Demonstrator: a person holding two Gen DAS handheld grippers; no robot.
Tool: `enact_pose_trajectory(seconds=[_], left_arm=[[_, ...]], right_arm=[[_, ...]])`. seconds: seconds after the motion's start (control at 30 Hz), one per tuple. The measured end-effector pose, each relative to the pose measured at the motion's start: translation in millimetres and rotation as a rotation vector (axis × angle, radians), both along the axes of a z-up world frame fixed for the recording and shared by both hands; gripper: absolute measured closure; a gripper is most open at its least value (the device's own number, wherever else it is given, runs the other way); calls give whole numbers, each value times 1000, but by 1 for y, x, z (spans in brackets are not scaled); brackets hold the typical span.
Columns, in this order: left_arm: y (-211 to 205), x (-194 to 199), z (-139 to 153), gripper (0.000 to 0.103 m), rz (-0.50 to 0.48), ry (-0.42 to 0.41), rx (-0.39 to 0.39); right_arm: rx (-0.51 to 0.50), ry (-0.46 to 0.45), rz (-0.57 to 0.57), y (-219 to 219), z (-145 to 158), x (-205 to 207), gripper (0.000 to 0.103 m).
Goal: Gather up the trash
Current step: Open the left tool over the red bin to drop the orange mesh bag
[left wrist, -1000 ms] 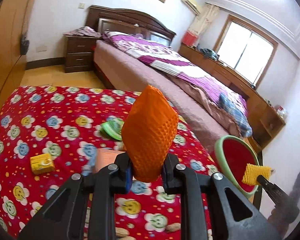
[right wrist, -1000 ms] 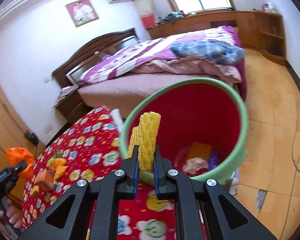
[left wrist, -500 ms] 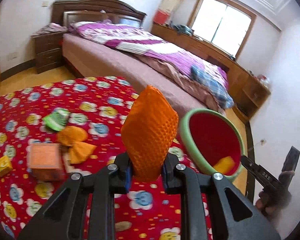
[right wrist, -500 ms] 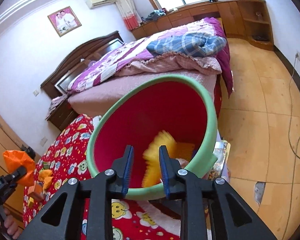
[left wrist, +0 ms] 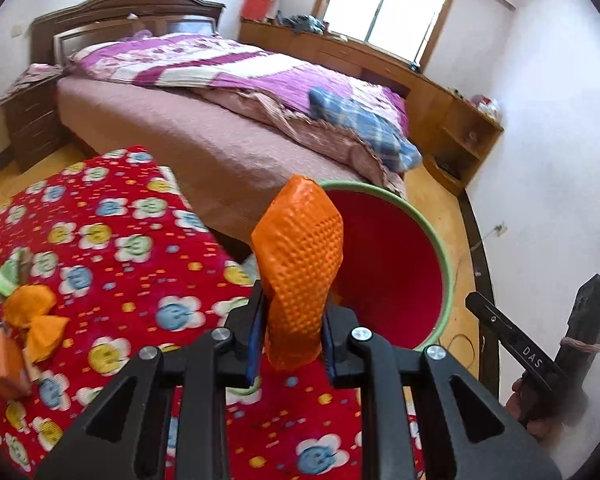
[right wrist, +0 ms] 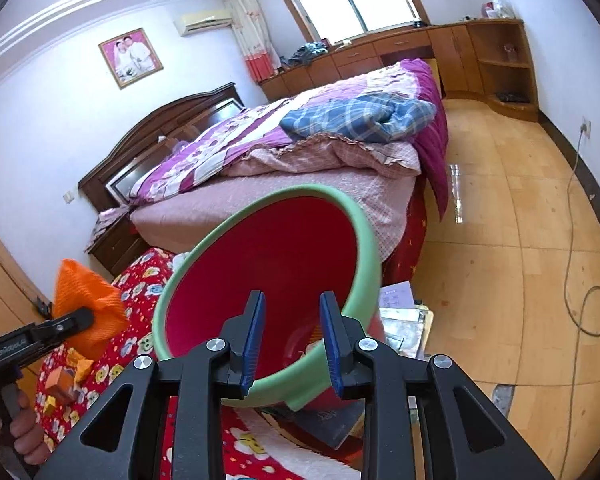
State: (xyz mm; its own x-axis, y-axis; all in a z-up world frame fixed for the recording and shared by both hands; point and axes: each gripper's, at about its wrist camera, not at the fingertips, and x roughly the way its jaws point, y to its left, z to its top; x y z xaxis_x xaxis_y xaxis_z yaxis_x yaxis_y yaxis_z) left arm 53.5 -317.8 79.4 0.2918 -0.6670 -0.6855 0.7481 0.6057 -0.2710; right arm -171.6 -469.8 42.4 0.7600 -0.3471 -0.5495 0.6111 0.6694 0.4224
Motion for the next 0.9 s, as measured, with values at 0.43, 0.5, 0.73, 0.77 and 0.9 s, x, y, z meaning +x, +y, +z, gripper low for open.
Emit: enact_pose_trajectory(seconds=[0.43,0.5,0.73,0.77,0.9], left_arm=[[-52,-14,-6,61,-94,-24,42],[-51,-13,-6,61,-91,-18,42],[-26,-13,-3,61,-39,-7,24],[-21,-12,-2,61,-23,-9,24],[6,-8,0,61,48,-7,23]], right_arm=[[21,-8,-26,-7,-3,-14,63],[19,-7,-24,-7,-3,-14,62],[18,0,10,-1,-2,-10,57],[17,0,17,0,-2,-9,57],[17,-2,44,8,-1,-6,55]])
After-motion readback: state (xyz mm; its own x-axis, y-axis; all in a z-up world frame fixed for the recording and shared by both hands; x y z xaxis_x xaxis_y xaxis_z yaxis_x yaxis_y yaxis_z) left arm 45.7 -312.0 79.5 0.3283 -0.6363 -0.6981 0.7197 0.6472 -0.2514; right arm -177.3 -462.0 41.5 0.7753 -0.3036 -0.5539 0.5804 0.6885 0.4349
